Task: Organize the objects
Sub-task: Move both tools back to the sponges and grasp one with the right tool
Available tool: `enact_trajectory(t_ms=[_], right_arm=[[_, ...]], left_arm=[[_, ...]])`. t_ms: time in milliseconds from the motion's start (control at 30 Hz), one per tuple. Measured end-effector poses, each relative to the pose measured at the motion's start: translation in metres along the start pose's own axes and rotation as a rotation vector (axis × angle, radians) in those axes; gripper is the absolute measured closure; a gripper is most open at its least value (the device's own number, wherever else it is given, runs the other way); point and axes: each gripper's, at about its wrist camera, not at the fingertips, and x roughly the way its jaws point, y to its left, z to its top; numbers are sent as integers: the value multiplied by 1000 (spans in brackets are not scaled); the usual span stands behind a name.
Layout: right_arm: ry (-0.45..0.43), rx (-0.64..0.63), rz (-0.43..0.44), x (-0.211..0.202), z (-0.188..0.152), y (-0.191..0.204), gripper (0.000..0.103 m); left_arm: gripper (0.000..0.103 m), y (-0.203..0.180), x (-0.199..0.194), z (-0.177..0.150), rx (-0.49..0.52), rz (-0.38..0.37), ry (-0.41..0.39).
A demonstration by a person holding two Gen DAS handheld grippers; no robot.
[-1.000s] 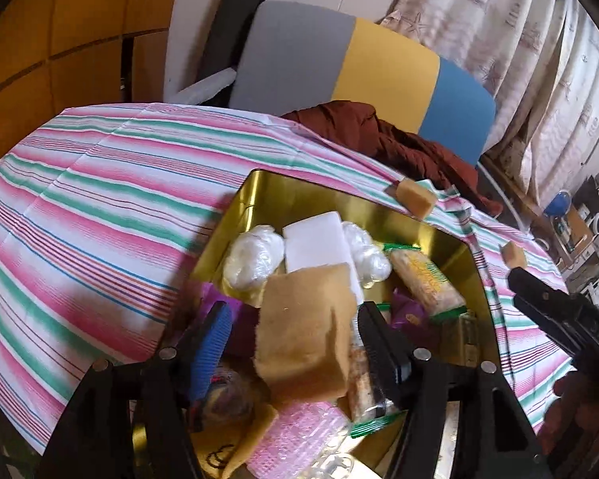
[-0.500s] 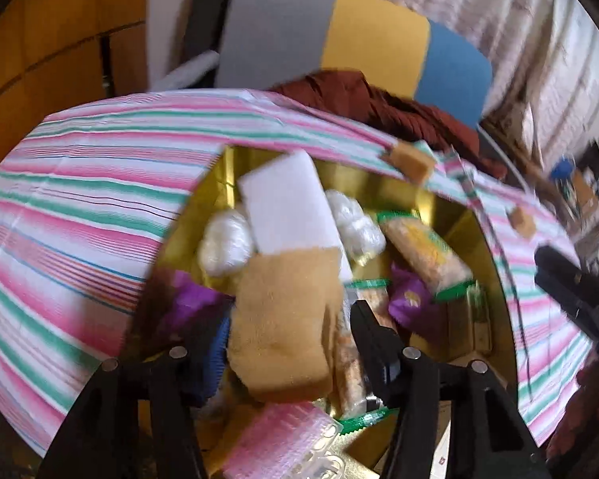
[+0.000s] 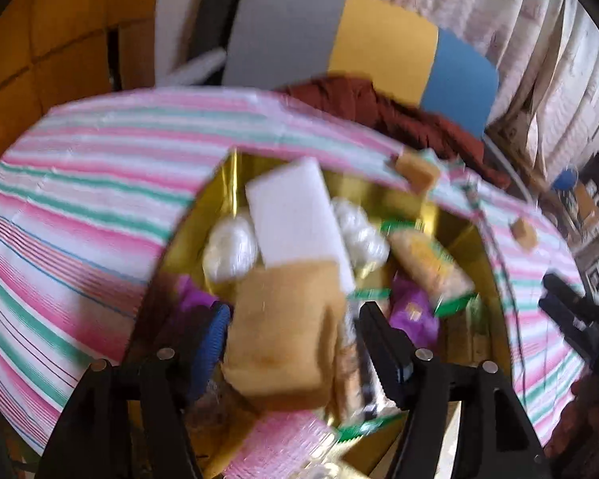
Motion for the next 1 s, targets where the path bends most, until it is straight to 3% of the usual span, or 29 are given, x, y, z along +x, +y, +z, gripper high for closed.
enact_trajectory(t_ms=[167,333,400,533,767,1000], right_arm=[[-2,45,-17,-1,2,-20,27],[4,72,-14,-2,-1,-28,27],[3,67,-15,-3,-1,-29,27],[-6,74,-20,-8,0,-37,27],[-22,112,-45,-8,7,-59,27],[-29,103,-92,-2,15,-77,27]], left_arm=[[33,-1,3,35,1,38,-51],[34,-16,58,62,155,224,77],[34,-16,78,66,153,228,146],[34,-9,62,78,25,146,85],[34,-26,19,68,-6,-9,-31],[33,-57,19,48,44,-160,0]])
